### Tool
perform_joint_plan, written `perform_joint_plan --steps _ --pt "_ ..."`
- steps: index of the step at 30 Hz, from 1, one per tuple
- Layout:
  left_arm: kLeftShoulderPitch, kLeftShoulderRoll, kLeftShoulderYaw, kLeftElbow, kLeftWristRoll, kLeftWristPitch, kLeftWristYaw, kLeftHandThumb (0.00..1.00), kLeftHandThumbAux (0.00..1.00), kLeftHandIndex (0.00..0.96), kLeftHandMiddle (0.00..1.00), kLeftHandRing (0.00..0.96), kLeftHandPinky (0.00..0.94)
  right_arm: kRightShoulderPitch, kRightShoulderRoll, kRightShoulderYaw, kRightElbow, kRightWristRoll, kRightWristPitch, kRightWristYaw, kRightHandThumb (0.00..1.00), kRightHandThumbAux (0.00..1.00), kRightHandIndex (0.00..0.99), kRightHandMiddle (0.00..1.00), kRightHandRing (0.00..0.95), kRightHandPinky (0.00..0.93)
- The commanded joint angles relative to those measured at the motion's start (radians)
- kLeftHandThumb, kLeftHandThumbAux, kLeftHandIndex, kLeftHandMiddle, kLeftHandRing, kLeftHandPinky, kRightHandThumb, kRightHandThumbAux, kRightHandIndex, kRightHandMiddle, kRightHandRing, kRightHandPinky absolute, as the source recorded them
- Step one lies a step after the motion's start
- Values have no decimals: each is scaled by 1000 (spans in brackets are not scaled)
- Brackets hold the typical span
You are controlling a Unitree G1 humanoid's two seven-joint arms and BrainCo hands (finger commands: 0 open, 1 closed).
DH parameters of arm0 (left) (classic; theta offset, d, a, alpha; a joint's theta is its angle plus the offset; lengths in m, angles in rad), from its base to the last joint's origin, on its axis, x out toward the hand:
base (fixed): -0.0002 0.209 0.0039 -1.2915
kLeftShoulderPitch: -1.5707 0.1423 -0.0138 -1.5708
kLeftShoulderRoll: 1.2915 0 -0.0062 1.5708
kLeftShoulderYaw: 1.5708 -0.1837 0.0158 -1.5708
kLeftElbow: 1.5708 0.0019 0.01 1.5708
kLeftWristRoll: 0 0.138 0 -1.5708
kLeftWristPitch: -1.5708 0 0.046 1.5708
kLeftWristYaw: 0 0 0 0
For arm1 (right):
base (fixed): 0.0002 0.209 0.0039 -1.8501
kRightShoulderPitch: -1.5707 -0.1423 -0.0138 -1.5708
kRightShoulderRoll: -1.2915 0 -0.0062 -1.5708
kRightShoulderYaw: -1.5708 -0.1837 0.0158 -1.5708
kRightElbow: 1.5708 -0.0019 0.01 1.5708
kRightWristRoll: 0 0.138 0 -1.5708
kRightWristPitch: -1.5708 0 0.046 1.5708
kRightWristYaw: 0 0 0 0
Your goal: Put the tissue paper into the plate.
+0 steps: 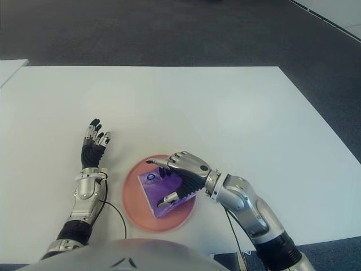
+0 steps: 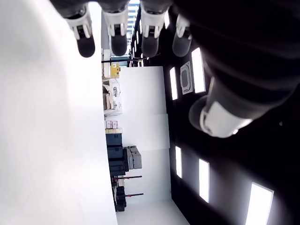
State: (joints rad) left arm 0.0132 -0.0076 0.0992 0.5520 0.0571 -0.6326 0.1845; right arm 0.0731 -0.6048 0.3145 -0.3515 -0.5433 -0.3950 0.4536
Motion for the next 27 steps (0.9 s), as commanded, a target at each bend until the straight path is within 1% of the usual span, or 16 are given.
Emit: perform_joint_plan --steps 1,3,6,8,13,16,18,20,23,25,27 --pt "51 -7 -6 63 12 6 3 186 629 66 23 0 1 -108 9 -15 21 64 118 106 72 346 0 0 0 0" --pt "51 -5 -7 64 15 5 5 185 622 65 22 0 0 -142 17 -26 16 101 157 135 73 349 0 0 0 0" --pt "51 -3 -7 63 18 6 6 179 619 61 21 0 0 -173 35 -36 18 136 200 153 76 358 0 0 0 0" --pt "50 0 -7 64 17 9 4 177 619 60 22 0 0 -221 58 -46 35 160 231 153 80 367 0 0 0 0" --pt "46 4 -5 71 12 8 -1 176 615 62 22 0 0 -338 103 -57 70 171 293 141 88 388 0 0 0 0" --pt "43 6 -5 76 12 4 -1 178 611 63 19 0 0 -388 123 -67 74 175 332 139 89 395 0 0 0 0" --pt "44 6 -6 78 15 -4 2 179 613 65 19 0 0 -478 155 -94 65 207 422 151 88 393 0 0 0 0" --pt "44 6 -6 81 13 -8 0 180 613 69 22 0 0 -534 178 -114 57 236 493 159 88 387 0 0 0 0" --pt "44 4 -5 82 4 -9 -8 184 609 75 27 0 3 -570 208 -142 52 284 566 153 86 378 0 0 0 0" --pt "43 3 -4 83 -6 -5 -16 189 602 80 31 0 4 -578 235 -169 53 328 595 135 84 367 0 0 0 0" --pt "43 2 -3 84 -13 -1 -21 196 592 84 35 0 11 -583 257 -189 58 360 607 115 80 354 0 0 0 0"
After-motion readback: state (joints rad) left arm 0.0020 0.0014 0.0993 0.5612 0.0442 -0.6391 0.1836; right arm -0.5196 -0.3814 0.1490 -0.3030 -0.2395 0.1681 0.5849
